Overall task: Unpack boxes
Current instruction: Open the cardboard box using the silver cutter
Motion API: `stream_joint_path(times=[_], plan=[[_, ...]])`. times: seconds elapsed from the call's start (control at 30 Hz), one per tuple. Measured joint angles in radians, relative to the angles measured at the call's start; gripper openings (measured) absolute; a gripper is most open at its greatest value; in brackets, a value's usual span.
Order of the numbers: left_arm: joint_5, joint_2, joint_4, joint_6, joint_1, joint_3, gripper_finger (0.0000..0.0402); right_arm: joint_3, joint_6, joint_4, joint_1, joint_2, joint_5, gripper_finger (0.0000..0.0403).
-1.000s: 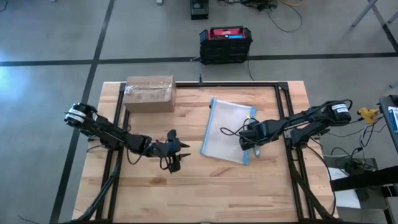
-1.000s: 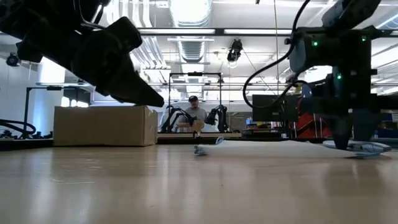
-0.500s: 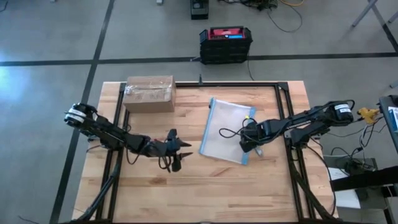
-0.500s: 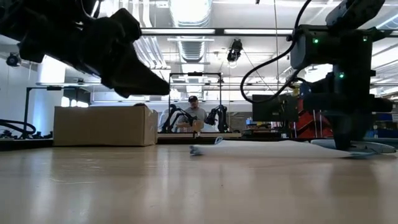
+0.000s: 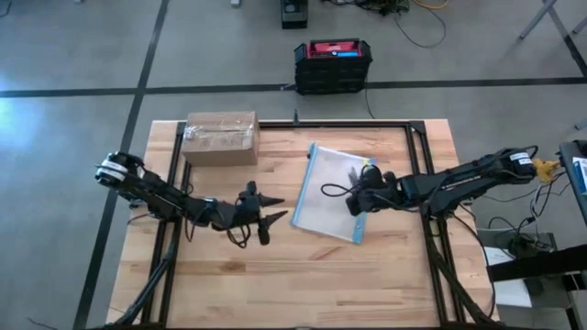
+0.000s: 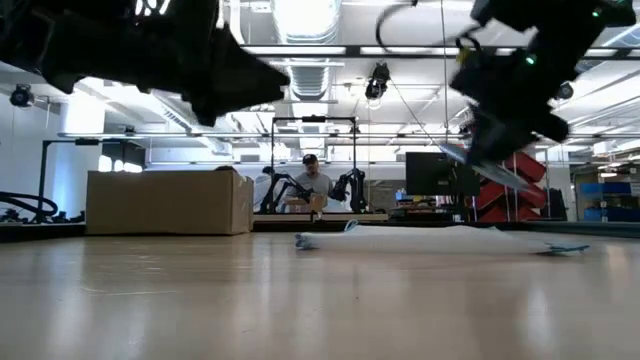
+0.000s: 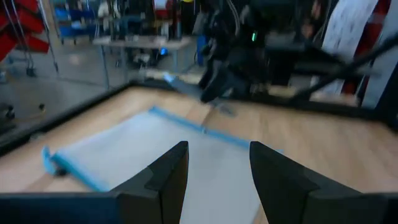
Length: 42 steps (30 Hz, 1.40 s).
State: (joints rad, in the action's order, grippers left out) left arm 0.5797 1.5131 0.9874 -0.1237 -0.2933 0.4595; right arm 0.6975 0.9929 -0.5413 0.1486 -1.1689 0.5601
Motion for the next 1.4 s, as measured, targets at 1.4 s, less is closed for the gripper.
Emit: stream_joint_path(times=[1.4], plan=[[0.320,0.552,0.133,0.043,0.112,0.464,0.0195,0.018,-0.792,1.265,0.066,-0.378,0.230,0.0108]])
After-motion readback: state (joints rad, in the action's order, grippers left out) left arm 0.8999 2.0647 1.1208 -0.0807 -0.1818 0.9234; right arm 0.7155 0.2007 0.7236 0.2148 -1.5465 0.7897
